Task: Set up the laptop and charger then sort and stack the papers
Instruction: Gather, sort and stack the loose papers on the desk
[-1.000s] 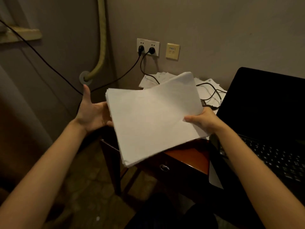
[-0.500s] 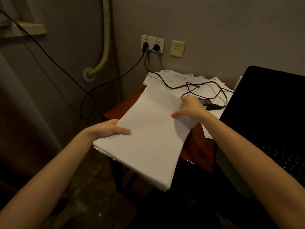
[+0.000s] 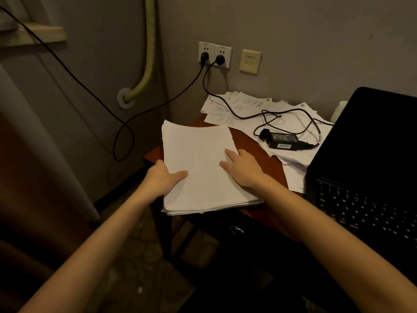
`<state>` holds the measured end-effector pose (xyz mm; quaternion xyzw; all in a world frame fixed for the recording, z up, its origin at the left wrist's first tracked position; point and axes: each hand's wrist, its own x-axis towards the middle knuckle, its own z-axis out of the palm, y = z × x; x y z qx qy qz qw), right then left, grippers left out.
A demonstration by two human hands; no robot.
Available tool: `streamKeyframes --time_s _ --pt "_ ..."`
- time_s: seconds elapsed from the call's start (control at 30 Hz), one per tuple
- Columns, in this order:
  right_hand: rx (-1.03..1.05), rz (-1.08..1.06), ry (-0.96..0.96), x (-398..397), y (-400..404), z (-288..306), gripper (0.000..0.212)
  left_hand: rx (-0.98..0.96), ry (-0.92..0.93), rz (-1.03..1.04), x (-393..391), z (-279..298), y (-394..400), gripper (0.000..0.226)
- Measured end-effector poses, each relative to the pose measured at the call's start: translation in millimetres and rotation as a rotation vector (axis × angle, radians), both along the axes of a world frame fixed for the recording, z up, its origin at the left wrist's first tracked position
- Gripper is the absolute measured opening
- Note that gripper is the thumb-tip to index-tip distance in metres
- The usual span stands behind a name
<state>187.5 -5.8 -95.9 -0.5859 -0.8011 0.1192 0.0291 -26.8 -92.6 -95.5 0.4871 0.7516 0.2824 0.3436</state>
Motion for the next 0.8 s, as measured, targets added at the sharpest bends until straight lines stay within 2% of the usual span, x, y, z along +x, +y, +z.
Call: streamKeyframes --time_s 0.07,0.1,0.13,0.17,0.23,0.3,0.4,0.6,0.8 --pt "0.036 -0.004 -0.021 0.2 0.7 -1.5 0.059 -0.119 0.558 -0.025 -0.7 14.1 4.3 0.075" --pt "0.04 -0.011 -0.032 0.1 2.2 -0.5 0.058 -0.114 0.773 -0.028 0.8 20.8 8.7 0.076" --pt "0.039 -0.016 -0.04 0.1 4.2 0.8 0.057 -0.066 0.908 -0.03 4.2 27.4 15.1 0.072" --pt "0.047 -0.019 -0.038 0.2 7.7 2.4 0.056 0.009 0.96 -0.039 10.3 34.9 22.6 0.065" --pt "0.083 -0.026 0.03 1.1 18.1 6.3 0.049 0.18 0.873 -0.098 27.5 44.8 43.3 0.048" --pt "0.128 -0.061 0.157 3.2 34.7 10.7 0.04 0.3 0.676 -0.178 49.1 47.4 70.3 0.035" --pt "0.154 -0.145 0.232 8.1 64.2 17.9 0.035 0.324 0.519 -0.225 78.3 38.6 114.6 0.024" --pt "0.184 -0.105 0.069 9.5 118.2 5.3 0.035 0.358 0.43 -0.165 104.5 19.9 182.3 0.021" --pt "0.23 -0.03 -0.026 5.6 164.0 -12.8 0.034 0.431 0.414 -0.042 107.3 -10.3 204.5 0.017"
